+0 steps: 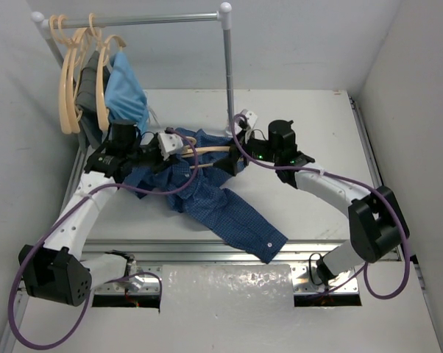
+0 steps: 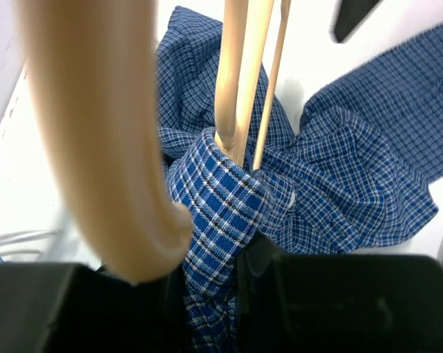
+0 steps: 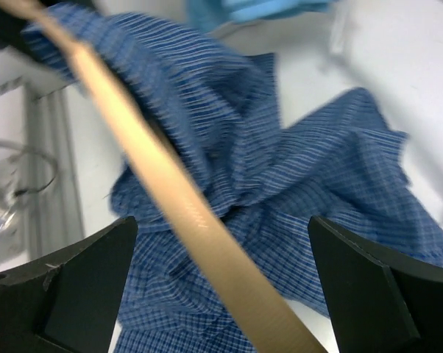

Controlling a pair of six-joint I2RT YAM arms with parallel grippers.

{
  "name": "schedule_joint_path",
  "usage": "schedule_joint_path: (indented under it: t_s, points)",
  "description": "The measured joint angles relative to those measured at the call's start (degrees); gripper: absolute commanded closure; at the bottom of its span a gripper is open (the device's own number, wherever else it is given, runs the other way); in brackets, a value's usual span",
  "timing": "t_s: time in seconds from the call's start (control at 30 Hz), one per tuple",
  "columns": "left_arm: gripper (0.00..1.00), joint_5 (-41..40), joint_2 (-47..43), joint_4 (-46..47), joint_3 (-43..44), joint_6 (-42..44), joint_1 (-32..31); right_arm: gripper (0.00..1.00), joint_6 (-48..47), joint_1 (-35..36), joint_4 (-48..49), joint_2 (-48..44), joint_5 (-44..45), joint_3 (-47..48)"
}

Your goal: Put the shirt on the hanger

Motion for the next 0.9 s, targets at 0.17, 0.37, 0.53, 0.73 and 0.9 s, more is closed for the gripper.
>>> schedule_joint_path:
  t_s: [0.17,0.37,0.53,0.73,0.9]
  points:
    - [1.00,-1.57,-2.43,2.97,-1.27,-5.90,-0.81,0.01,4.02,-0.07,-0.15,-3.69,10.82,-1.40]
    - [1.00,-9.81,-3.67,6.69,-1.18,-13.49,-0.66,0.01,11.19,-1.29,-2.69,-15.17,22.51,-5.92]
    - [1.00,-15.08,-4.42,9.49,0.35,-18.14,0.31,0.10,15.98,-1.09,-5.01,-23.76,24.68,-11.67]
    - [1.00,-17.27,-5.73,10.38,2.78,-21.40,0.31,0.15,19.47,-1.14,-3.19,-26.03,19.87,-15.93]
    - [1.00,-16.28,-6.23,9.86,4.31,-22.84,0.28,0.10,24.09,-0.09,6.38,-14.21,9.44,-20.96]
